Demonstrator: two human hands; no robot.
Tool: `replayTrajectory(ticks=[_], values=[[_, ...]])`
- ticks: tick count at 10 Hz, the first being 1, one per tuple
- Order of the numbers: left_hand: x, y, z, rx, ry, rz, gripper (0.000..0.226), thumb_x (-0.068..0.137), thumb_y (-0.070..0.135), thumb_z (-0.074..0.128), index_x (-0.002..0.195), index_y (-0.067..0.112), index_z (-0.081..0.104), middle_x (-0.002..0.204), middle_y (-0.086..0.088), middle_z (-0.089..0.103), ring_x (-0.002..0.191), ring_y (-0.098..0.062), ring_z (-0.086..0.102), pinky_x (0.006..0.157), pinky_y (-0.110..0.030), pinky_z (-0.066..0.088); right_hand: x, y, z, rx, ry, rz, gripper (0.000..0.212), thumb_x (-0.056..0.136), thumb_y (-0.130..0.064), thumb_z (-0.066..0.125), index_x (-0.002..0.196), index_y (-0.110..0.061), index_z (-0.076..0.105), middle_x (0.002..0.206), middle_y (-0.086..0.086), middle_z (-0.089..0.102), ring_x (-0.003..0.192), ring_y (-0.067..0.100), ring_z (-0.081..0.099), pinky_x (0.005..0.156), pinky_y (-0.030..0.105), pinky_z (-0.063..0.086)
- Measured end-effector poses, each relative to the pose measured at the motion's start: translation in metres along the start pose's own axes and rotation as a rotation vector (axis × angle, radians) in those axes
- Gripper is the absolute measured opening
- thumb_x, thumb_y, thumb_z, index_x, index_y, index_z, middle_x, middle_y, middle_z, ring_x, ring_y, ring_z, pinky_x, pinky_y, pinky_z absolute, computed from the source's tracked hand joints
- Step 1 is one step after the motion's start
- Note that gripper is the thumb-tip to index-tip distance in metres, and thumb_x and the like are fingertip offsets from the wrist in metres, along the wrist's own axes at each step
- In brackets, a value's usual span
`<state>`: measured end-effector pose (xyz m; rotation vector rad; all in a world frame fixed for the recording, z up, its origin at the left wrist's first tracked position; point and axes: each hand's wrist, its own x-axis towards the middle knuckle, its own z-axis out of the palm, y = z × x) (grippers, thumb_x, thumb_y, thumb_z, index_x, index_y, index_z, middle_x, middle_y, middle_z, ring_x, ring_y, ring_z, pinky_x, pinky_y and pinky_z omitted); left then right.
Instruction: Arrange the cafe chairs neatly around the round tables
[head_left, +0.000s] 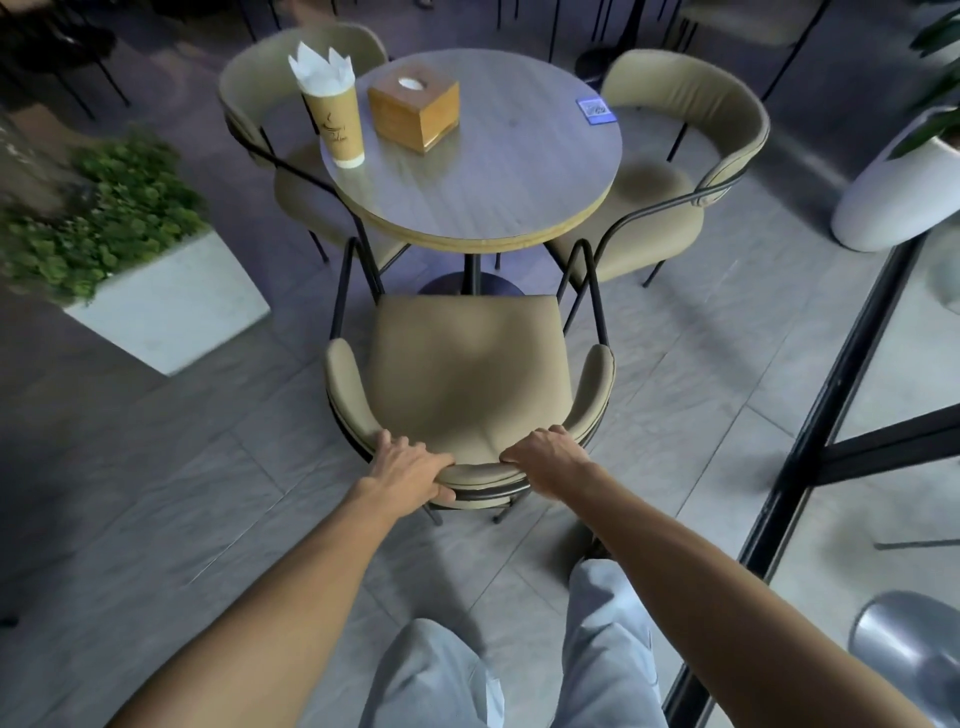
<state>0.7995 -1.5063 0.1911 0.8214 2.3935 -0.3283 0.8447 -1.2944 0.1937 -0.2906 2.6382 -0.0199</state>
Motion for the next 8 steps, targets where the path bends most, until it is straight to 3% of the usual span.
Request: replayTrajectory(ticks=[5, 7, 8], values=[[-0.001, 0.005, 0.011, -0.065, 0.021, 0.009, 0.054, 0.093, 0.064, 0.044, 0.136, 0.031, 0.046, 0.130, -0.008, 0.056, 0.123, -0.033, 0.046, 0.109, -0.058, 0.020, -0.008, -0.002, 0.007, -0.004, 0.054, 0.030, 0.030, 0.092, -0.002, 0.049, 0.100, -0.027, 0.063, 0.099, -0.001, 0.070, 0.101, 0.025, 0.063, 0.095, 0.036, 0.037], [-0.008, 0.001, 0.003, -0.168, 0.009, 0.039, 0.053, 0.095, 0.061, 0.046, 0.138, 0.030, 0.046, 0.133, -0.007, 0.053, 0.126, -0.031, 0.044, 0.114, -0.053, 0.020, -0.010, -0.009, 0.000, 0.061, -0.033, 0.053, 0.018, 0.093, -0.028, 0.058, 0.110, -0.027, 0.064, 0.109, -0.001, 0.070, 0.110, 0.025, 0.060, 0.101, 0.039, 0.036], [-0.015, -0.008, -0.017, -0.225, 0.079, 0.034, 0.055, 0.096, 0.063, 0.041, 0.141, 0.032, 0.045, 0.135, -0.004, 0.052, 0.126, -0.028, 0.045, 0.110, -0.049, 0.029, -0.014, -0.008, -0.025, 0.290, -0.035, 0.054, 0.038, 0.093, -0.038, 0.064, 0.128, -0.025, 0.061, 0.121, -0.002, 0.068, 0.111, 0.019, 0.063, 0.103, 0.040, 0.046]])
